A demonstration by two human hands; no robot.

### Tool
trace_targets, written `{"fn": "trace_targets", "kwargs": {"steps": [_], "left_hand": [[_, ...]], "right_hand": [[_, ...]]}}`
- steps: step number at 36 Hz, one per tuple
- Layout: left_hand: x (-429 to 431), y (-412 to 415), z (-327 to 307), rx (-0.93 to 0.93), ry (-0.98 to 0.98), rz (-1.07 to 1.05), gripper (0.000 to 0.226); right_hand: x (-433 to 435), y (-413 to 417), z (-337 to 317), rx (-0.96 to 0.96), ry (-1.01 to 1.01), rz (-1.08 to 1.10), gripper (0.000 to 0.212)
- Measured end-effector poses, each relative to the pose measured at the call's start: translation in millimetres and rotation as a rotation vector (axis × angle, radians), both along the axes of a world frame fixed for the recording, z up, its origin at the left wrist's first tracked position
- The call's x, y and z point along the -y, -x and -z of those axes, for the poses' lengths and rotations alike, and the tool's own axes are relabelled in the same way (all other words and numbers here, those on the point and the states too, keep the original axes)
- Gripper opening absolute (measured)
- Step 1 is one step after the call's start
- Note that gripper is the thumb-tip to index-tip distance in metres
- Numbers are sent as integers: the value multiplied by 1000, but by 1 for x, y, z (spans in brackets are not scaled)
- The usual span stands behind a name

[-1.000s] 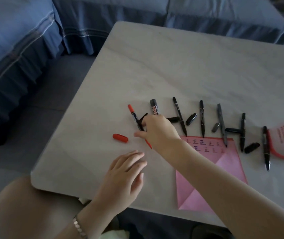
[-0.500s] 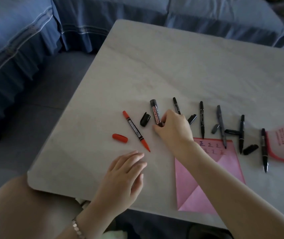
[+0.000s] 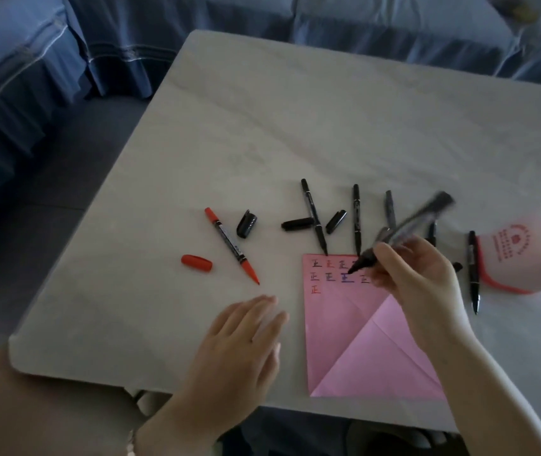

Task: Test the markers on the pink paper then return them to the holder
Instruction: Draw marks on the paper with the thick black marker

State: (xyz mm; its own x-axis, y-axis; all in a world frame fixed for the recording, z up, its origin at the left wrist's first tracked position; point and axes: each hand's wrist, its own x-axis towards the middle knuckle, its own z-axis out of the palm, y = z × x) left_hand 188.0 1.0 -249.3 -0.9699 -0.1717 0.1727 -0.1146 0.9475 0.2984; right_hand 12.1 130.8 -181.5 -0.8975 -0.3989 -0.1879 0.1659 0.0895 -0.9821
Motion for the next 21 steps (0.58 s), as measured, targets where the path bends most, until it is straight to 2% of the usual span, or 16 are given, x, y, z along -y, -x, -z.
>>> {"fn": "trace_targets", "kwargs": {"steps": [3,8,12,16,21], "left_hand": [[-12,11,3,55,12,110,39],[-21,21,16,182,44,176,46],[-21,22,17,201,2,180,44],[-22,23,16,215,-20,176,44],[-22,23,17,187,-65,173,42]], "right_hand": [[-16,-6,7,-33,51,79,11],[-22,-11,26,-139,3,108,17],[-15,-15,35,-233,-23,41,7],[-5,-21,42,-248,-30,15,8],[9,-26,56,-289,-114,217,14]]}}
